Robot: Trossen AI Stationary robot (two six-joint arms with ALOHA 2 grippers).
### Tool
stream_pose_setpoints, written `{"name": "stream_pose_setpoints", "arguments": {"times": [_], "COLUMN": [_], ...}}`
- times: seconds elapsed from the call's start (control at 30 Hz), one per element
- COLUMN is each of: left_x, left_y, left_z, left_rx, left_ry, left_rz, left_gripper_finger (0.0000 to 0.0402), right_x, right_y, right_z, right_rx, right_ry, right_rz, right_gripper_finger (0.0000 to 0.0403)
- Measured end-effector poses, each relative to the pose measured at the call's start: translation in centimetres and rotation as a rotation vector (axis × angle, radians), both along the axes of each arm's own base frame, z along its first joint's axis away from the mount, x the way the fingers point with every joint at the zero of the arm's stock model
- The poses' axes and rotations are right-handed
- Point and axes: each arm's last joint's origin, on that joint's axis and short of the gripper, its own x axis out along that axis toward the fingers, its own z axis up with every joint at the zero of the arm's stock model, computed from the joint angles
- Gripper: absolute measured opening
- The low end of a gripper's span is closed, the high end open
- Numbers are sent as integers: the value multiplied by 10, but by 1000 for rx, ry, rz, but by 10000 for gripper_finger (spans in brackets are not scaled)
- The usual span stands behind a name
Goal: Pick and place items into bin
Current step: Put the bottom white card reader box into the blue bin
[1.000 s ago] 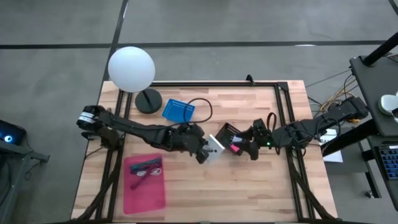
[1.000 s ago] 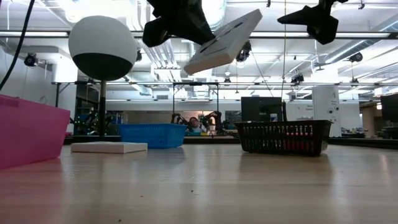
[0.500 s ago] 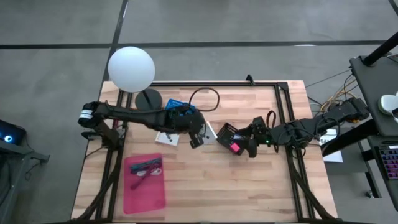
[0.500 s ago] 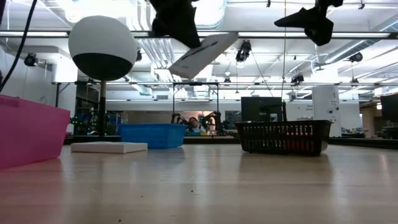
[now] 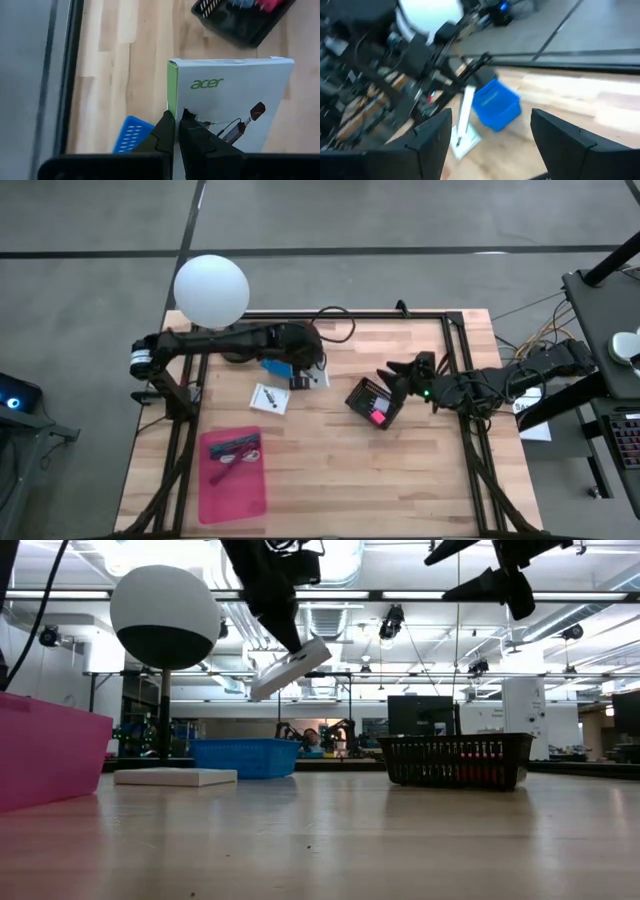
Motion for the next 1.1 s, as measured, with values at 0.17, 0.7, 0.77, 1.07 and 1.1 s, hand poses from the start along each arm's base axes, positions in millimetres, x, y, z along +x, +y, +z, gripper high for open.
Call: {"name": "stream_pose_setpoints", "arguments": {"times": [0.17, 0.7, 0.77, 1.07, 1.1], "left_x": [-3, -31, -32, -36, -36], "left_y": [15, 72, 72, 73, 73], "left_z": [0, -24, -30, -66, -68], "left_rx": [103, 254, 262, 275, 284], "left_ry": [59, 313, 332, 375, 377], "left_rz": [-123, -237, -264, -269, -264], "left_gripper_finger": [0, 0, 0, 0, 0], "right_x": [-2, -3, -3, -3, -3], "right_y": [-3, -5, -5, -5, -5], "right_z": [1, 1, 1, 1, 1], "right_rx": [-6, -37, -37, -39, -39], "right_ry": [-33, -44, -43, -42, -42], "right_rz": [-118, -212, -212, -213, -213], "right_gripper_finger": [253, 251, 249, 247, 246]}}
